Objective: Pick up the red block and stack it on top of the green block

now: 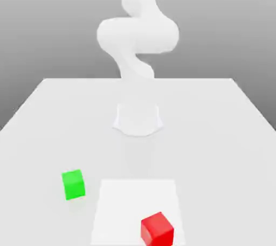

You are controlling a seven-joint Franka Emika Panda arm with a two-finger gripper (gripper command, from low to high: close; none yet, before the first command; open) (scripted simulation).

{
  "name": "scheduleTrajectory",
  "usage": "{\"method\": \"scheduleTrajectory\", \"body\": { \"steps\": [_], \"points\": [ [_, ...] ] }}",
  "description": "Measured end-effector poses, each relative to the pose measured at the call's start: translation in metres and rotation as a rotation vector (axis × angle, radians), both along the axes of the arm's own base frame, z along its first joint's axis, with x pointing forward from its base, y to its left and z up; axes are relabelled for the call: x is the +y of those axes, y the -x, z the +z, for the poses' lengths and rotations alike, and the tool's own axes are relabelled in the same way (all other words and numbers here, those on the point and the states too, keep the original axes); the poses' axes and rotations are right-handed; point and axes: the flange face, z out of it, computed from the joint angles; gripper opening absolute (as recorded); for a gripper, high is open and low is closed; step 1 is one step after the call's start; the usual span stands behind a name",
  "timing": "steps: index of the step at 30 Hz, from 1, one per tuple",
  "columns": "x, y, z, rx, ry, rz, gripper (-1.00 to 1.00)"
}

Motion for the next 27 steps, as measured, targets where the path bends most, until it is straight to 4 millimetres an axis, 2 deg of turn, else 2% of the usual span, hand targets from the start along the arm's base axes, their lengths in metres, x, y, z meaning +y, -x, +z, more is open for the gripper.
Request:
{"method": "scheduleTrajectory", "body": {
  "steps": [6,10,13,19,24,27],
  "points": [
    [0.008,-0.069,-0.098,0.17,0.007,0.12,0.0],
    [0.017,-0.1,-0.169,0.279,0.024,0.191,0.0],
    [0.025,-0.116,-0.224,0.359,0.043,0.241,0.0],
    [0.039,-0.127,-0.336,0.516,0.101,0.338,0.0],
    [0.041,-0.119,-0.425,0.644,0.169,0.405,0.0],
    [0.04,-0.112,-0.472,0.696,0.204,0.434,0.0]
  ]
}}
